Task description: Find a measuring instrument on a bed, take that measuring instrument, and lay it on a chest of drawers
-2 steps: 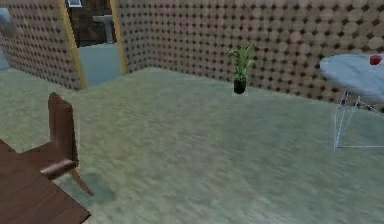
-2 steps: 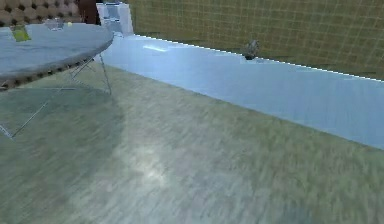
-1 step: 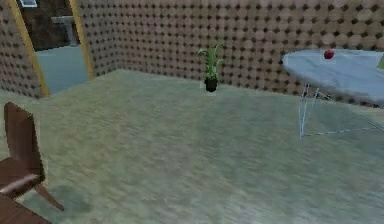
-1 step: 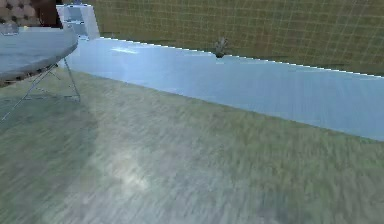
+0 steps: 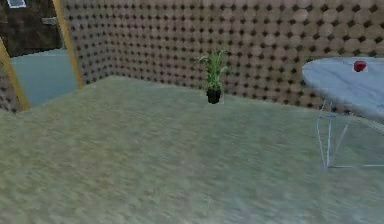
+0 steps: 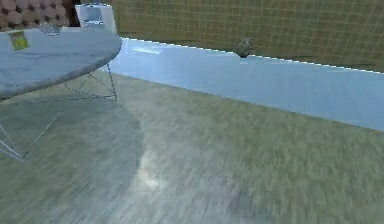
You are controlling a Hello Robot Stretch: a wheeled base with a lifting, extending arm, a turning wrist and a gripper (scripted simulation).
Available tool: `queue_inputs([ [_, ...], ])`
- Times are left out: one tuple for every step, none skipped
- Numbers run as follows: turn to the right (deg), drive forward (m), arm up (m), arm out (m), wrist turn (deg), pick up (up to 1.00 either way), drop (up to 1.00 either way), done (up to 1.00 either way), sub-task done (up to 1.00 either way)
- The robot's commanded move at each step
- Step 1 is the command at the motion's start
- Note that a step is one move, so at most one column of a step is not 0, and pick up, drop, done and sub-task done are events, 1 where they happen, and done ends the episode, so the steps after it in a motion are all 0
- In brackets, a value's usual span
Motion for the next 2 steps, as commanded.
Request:
queue_inputs([
  [-24.0, 0.00, 0.00, 0.00, 0.0, 0.00, 0.00, 0.00, 0.00],
  [0.0, 1.00, 0.00, 0.00, 0.0, 0.00, 0.00, 0.00, 0.00],
])
